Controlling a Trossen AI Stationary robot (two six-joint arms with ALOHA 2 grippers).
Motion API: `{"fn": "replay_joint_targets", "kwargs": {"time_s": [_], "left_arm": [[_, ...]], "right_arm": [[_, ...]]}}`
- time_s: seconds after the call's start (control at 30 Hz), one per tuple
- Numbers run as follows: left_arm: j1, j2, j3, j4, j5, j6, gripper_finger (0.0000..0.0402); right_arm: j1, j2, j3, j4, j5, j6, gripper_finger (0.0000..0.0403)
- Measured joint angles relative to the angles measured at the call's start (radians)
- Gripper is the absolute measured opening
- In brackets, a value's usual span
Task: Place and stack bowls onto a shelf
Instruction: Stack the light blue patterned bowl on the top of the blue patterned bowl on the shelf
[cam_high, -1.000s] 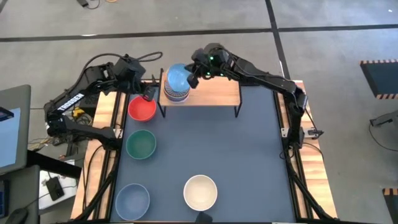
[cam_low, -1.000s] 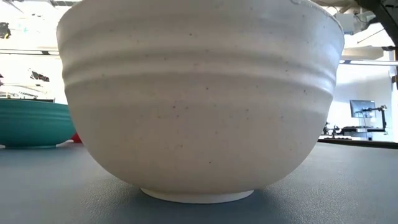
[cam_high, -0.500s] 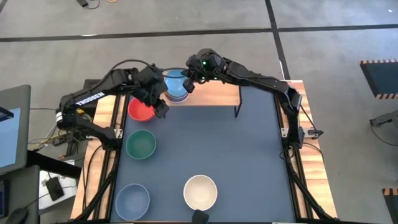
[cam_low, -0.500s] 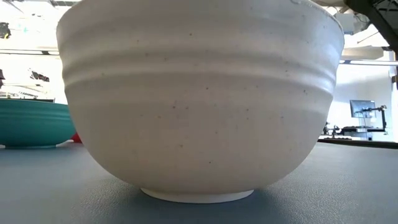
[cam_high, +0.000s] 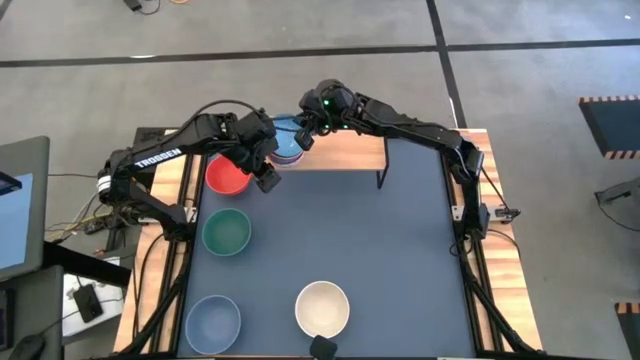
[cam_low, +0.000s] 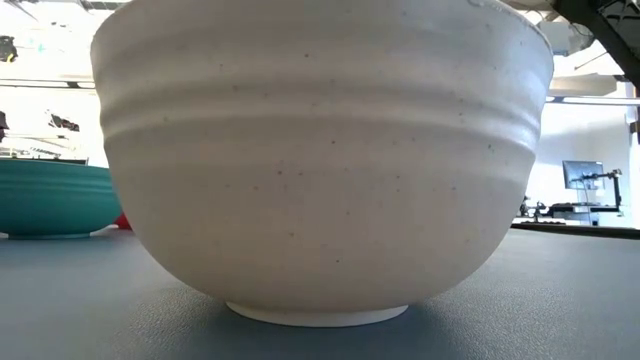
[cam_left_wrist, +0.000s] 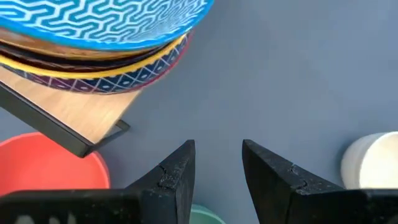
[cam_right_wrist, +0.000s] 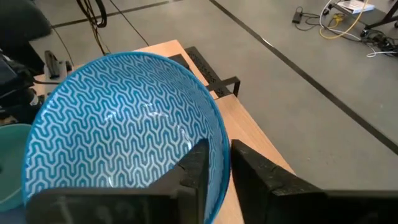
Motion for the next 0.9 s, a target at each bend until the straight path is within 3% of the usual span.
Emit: {"fn": "replay_joint_targets", "kwargs": {"time_s": [0.4,0.53,0.9], "left_arm": [[-0.004,0.026,0.0,0.024,-0.107,0.074,0.0116],[-0.002,0.041,0.0,0.021,-0.16,0.074,0.0116],[0.003,0.114,0.0,0.029,-0.172,0.074,0.0116]], "right_arm": [[-0.019,-0.048,-0.001,-0.047,-0.049,-0.008,0.0234],[-0.035,-0.085,0.001,-0.054,-0.05,-0.024,0.0241],[-0.072,-0.113,0.0,-0.138,-0.052,-0.026,0.024]]}}
